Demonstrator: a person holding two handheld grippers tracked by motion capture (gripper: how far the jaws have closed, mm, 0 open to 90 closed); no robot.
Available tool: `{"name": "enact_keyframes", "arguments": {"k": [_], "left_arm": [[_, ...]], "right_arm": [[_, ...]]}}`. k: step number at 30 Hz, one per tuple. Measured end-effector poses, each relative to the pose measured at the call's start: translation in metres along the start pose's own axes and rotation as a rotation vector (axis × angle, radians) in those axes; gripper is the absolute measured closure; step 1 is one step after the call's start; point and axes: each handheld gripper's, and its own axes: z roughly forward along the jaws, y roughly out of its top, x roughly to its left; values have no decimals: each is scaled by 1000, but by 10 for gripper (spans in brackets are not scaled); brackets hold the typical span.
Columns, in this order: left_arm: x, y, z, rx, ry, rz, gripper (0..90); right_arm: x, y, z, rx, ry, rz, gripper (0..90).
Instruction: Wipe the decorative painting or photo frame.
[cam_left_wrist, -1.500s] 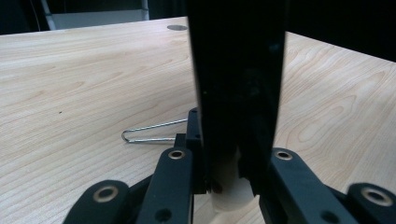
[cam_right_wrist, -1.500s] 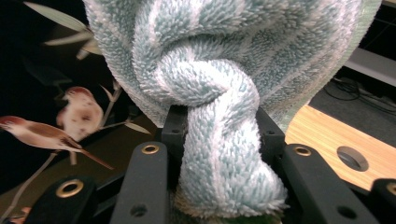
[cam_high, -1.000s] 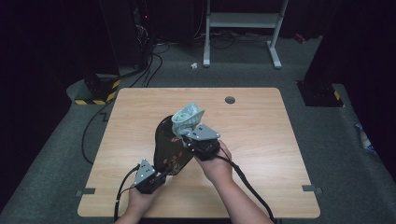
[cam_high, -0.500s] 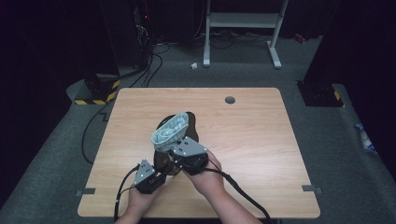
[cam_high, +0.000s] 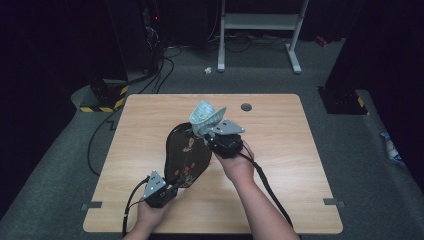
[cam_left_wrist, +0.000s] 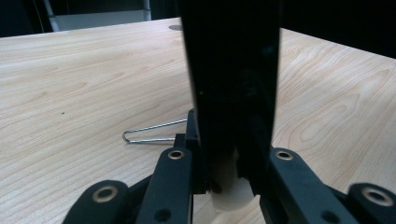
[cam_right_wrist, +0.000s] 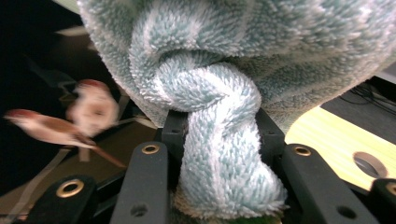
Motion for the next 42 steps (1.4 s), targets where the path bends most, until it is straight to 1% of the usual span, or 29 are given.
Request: {"name": "enact_keyframes", "arguments": {"k": [2,5,7,9,11,12,13,17,18,20,21,25,27,29,30,31,32,33,35,37,39,40,41,42], "left_arm": [[0,0,0,1,0,1,782],[0,0,0,4,0,5,782],[0,0,0,4,1,6,783],[0,0,-1,3,3,8,782],[-1,0,-1,4,2,6,782],[-1,0,-1,4,2,6,782],[-1,0,0,4,4,7,782],[-1,0,0,3,5,10,782],[-1,0,0,3,4,10,782],[-1,0,0,4,5,12,782],[-1,0,0,4,5,11,782],[0,0,0,6,4,7,781],[0,0,0,7,3,2,780],[0,0,0,7,3,-1,779],[0,-1,0,8,3,0,779],[0,0,0,9,2,0,779],[0,0,0,8,1,1,780],[1,0,-1,9,1,6,781],[1,0,-1,6,0,5,783],[1,0,-1,8,-2,6,783],[0,0,-1,6,-1,4,783],[0,0,-1,6,-1,4,783],[0,0,-1,7,0,7,783],[0,0,-1,7,0,7,782]], "right_arm": [[-7,-1,3,9,-16,8,653],[-17,-3,6,17,-35,37,653],[-20,-4,7,17,-41,39,654],[-16,-3,6,14,-40,45,656],[-10,-2,3,-1,-43,24,656],[-10,-2,3,-1,-43,24,656],[0,0,-4,-28,-36,-1,655],[18,7,-15,-76,4,-32,655],[26,10,-18,-95,20,-46,656],[37,15,-23,-114,46,-64,655],[45,18,-26,-126,66,-74,656],[70,23,-33,-147,120,-117,656],[80,24,-34,-155,142,-136,656],[87,23,-35,-157,158,-144,655],[89,23,-35,-155,156,-150,655],[89,23,-35,-155,153,-156,655],[88,22,-35,-155,152,-151,655],[85,22,-34,-154,154,-144,656],[77,21,-33,-149,139,-134,655],[65,19,-30,-136,116,-113,655],[50,15,-24,-113,89,-78,656],[50,15,-24,-113,89,-78,656],[34,9,-16,-78,48,-53,656],[26,5,-12,-62,33,-34,656]]}}
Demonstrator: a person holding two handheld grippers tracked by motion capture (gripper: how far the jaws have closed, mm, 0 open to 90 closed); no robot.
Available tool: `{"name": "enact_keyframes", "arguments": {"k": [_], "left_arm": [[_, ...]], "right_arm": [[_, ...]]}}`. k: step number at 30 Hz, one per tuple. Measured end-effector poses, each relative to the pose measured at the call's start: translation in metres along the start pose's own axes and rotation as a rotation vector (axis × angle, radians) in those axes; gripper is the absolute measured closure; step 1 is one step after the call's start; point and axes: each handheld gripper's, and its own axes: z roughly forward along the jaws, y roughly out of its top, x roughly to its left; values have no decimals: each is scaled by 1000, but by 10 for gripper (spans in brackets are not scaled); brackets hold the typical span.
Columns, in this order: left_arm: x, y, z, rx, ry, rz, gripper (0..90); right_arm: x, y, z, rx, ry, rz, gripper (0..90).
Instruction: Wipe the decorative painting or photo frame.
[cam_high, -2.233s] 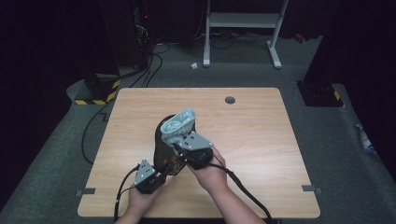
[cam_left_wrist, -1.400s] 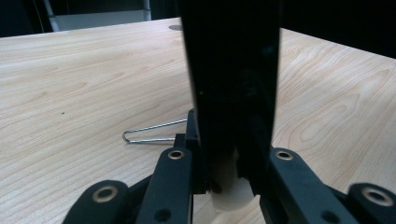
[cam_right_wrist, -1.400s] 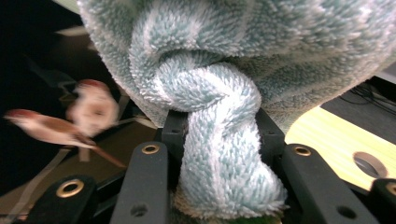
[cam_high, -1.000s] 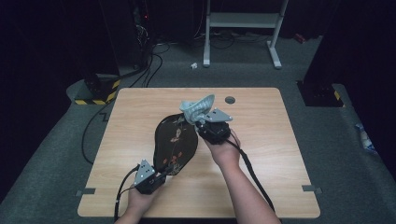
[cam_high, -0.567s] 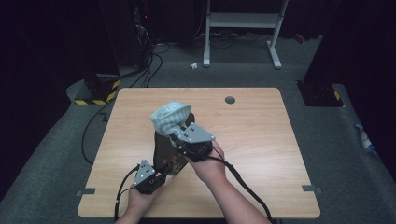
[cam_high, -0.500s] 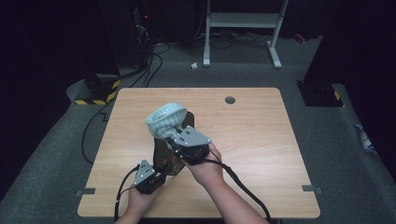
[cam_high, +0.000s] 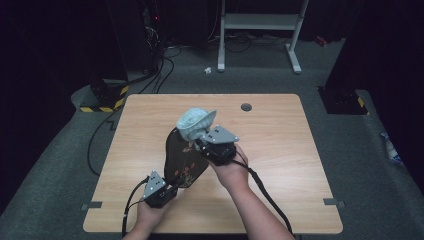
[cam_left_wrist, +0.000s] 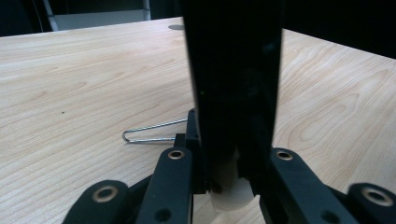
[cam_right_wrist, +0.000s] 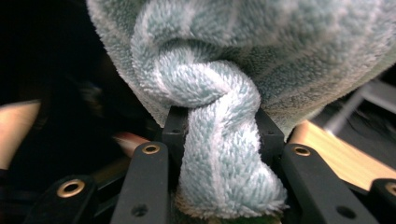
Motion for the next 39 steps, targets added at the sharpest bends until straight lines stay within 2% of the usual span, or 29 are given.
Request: {"name": "enact_keyframes", "arguments": {"k": [2,5,8,12,21,23,25,28,31,34,39], "left_arm": [[-1,0,0,-2,3,2,781],[-1,0,0,-2,4,5,782],[-1,0,0,-1,9,9,781],[-2,0,0,-1,14,10,780],[-2,0,1,-1,15,14,780],[-2,0,1,-1,16,14,780],[-2,0,1,-1,15,12,780],[-2,0,1,-1,15,11,780],[-2,0,0,0,13,10,780],[-2,0,1,-2,15,9,780],[-3,0,1,-3,17,13,779]], "right_arm": [[-14,-9,7,31,-29,29,657],[-25,-20,13,58,-52,51,657],[-21,-26,13,63,-44,59,659],[-1,-29,10,66,-11,17,659],[63,-30,-9,9,154,-69,658],[72,-30,-11,4,172,-77,658],[74,-31,-11,2,171,-75,658],[70,-31,-9,8,173,-67,659],[54,-31,-3,30,141,-55,658],[32,-35,4,58,106,-4,658],[-4,-42,15,111,20,54,658]]}}
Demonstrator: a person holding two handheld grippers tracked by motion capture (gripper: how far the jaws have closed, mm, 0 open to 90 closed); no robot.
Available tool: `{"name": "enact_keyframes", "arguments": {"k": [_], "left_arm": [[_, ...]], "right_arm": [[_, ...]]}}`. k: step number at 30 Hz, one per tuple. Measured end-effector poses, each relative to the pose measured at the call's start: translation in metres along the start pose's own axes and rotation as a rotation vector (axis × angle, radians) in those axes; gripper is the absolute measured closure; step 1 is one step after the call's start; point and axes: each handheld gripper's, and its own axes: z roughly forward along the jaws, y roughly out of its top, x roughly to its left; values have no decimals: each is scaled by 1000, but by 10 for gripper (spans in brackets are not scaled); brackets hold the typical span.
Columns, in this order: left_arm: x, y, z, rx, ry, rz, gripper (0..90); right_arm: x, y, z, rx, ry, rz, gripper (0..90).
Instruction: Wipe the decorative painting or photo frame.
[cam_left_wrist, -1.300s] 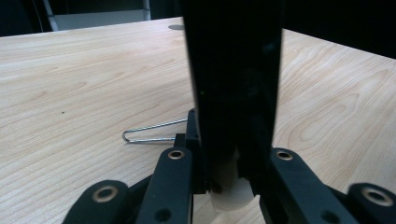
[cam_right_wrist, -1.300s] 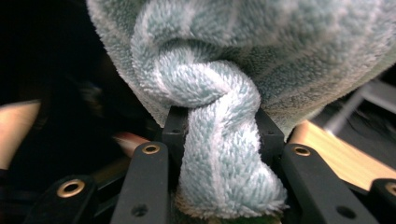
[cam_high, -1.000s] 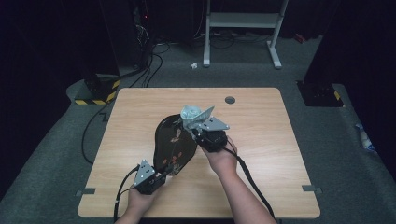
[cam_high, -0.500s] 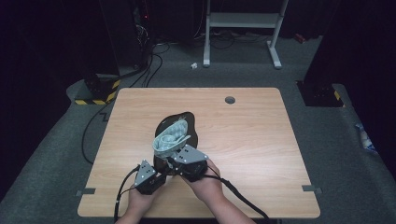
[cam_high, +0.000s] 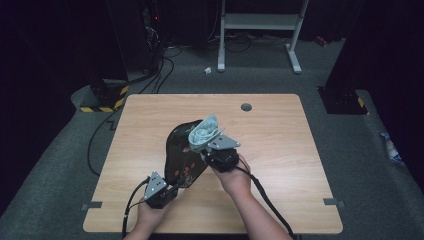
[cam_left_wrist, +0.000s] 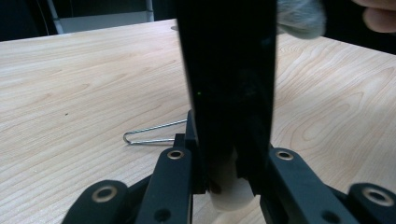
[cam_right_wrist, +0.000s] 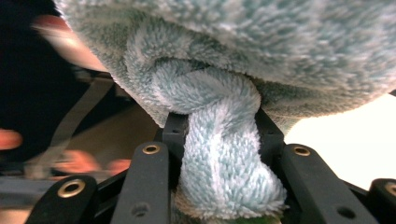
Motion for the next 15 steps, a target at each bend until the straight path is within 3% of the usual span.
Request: {"name": "enact_keyframes", "arguments": {"k": [3,6,11,15], "left_arm": [[0,0,0,-1,1,-1,779],[0,0,0,-1,1,0,778],[-1,0,0,0,5,6,776],[-1,0,0,0,3,13,778]], "right_arm": [[-15,-4,7,26,-30,28,657],[-19,-8,10,30,-31,33,657],[-9,-8,7,19,-15,20,657],[21,-6,-8,-25,52,-22,657]]}}
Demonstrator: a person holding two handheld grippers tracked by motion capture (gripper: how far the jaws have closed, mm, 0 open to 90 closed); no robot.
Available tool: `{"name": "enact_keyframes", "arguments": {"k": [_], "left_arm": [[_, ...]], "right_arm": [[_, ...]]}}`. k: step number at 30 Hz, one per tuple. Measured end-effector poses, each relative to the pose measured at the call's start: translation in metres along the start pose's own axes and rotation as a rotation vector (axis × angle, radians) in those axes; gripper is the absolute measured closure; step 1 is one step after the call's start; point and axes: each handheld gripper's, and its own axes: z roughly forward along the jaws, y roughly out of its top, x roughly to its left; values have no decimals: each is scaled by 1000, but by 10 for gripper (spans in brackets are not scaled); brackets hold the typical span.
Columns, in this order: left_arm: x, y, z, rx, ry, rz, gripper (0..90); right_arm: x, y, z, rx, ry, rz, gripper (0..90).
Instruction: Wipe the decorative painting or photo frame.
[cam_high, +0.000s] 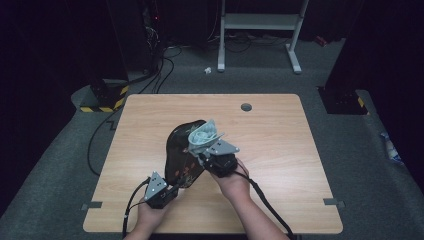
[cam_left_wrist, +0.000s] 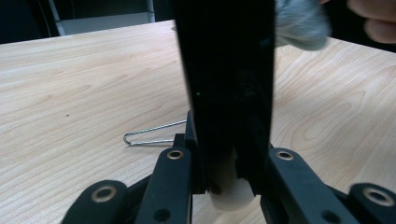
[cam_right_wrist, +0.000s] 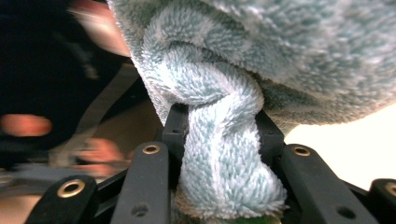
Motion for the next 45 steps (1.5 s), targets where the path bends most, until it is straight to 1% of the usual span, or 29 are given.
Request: {"name": "enact_keyframes", "arguments": {"k": [2,3,4,7,9,10,11,14,15,16,17,20,21,23,25,27,30,32,33,35,42,43,45], "left_arm": [[0,0,0,-1,0,0,779],[0,0,0,-1,-1,1,778],[-1,0,0,0,-1,3,779],[-1,0,0,-1,0,6,779],[0,0,0,0,-1,4,779],[0,0,0,0,-1,4,779],[0,0,0,-2,-1,1,778],[1,0,0,-1,-6,-5,779],[1,0,0,3,-8,-4,779],[1,0,0,3,-8,-4,779],[2,0,0,-1,-9,-15,779],[2,0,0,-1,-9,-16,779],[2,0,0,-1,-9,-15,778],[2,0,0,-1,-7,-14,778],[1,0,0,0,-7,-11,778],[1,0,0,0,-6,-12,778],[1,0,0,0,-6,-12,778],[1,0,0,-1,-5,-10,778],[1,0,0,-1,-4,-10,777],[1,0,0,-1,-5,-10,777],[1,0,1,-3,-6,-12,777],[1,0,1,-4,-7,-9,778],[0,0,1,-4,-7,-5,779]], "right_arm": [[16,2,-6,-21,30,-30,657],[22,2,-8,-26,44,-42,657],[30,3,-10,-32,66,-59,658],[44,3,-14,-48,110,-71,658],[50,3,-15,-52,124,-82,658],[50,3,-15,-52,124,-82,658],[54,3,-16,-51,133,-92,658],[53,4,-15,-50,130,-99,658],[49,4,-13,-45,121,-100,657],[49,4,-13,-45,121,-100,657],[37,3,-9,-33,101,-77,657],[12,1,-1,-12,58,-46,657],[6,1,1,-2,45,-37,657],[-12,-1,6,13,10,-5,657],[-26,-4,9,23,-20,32,657],[-36,-6,12,38,-47,54,657],[-44,-8,14,57,-68,63,656],[-48,-9,15,62,-76,83,656],[-51,-9,16,64,-82,83,656],[-55,-10,18,68,-87,98,657],[-63,-10,19,67,-110,107,656],[-68,-11,19,67,-125,123,656],[-69,-11,19,67,-122,137,657]]}}
